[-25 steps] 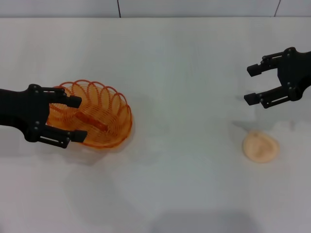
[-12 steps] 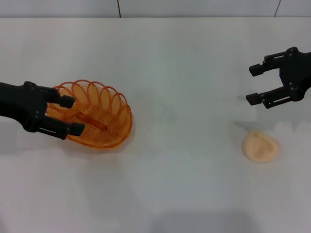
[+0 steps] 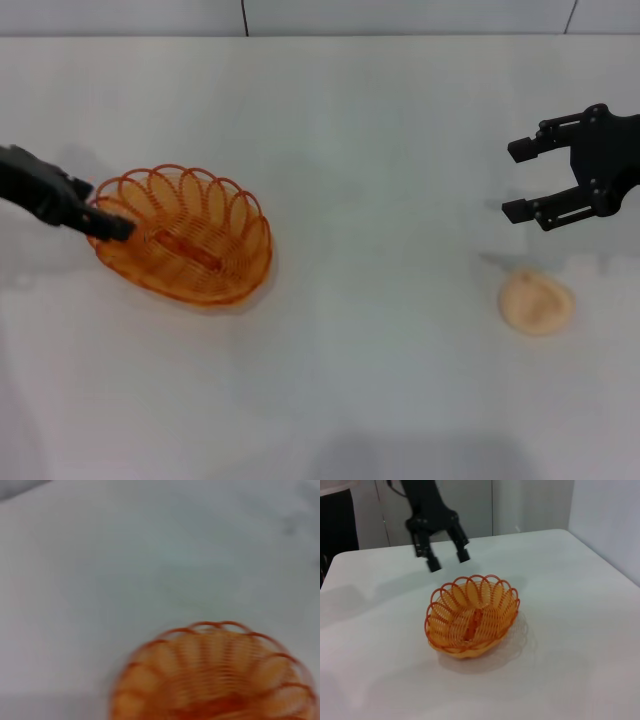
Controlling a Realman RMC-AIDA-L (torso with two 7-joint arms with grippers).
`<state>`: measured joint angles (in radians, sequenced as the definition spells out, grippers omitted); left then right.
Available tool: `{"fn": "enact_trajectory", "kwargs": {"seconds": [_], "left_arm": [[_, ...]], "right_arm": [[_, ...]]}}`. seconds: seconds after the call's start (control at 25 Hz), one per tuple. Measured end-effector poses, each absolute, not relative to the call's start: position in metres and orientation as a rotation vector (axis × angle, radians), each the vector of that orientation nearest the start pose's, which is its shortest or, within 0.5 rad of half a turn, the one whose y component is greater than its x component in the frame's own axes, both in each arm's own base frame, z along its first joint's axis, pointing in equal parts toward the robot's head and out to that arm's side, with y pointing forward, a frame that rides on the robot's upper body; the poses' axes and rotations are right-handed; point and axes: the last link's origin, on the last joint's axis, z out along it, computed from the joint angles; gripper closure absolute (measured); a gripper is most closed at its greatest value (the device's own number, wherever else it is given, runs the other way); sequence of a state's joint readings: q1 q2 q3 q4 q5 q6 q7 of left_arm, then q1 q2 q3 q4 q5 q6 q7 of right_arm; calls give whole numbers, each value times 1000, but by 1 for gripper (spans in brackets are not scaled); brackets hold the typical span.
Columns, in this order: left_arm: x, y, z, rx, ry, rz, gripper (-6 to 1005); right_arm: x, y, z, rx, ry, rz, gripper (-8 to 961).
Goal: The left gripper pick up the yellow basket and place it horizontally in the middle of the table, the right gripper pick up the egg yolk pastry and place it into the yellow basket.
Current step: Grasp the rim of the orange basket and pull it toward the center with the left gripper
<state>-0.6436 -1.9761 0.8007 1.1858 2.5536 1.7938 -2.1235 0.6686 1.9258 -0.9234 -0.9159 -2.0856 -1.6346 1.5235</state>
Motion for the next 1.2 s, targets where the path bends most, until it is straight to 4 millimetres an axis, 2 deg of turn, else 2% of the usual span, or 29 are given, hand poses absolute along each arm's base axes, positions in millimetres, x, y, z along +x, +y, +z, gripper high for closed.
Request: {"fn": "enact_trajectory", "kwargs": {"seconds": [0.36,0.88,1.2], "left_arm": [[-247,380,96,-2502,-1029,292,122],[-276,391,86,-2444,-1081,315,126],[-282,397,75,-2442,-1072,299,128]], "right_arm": [[205,378,56,-2940,153,230,176],[202,380,52,-2933,138,232,176],[201,381,50,-2928,129,235,176]]}}
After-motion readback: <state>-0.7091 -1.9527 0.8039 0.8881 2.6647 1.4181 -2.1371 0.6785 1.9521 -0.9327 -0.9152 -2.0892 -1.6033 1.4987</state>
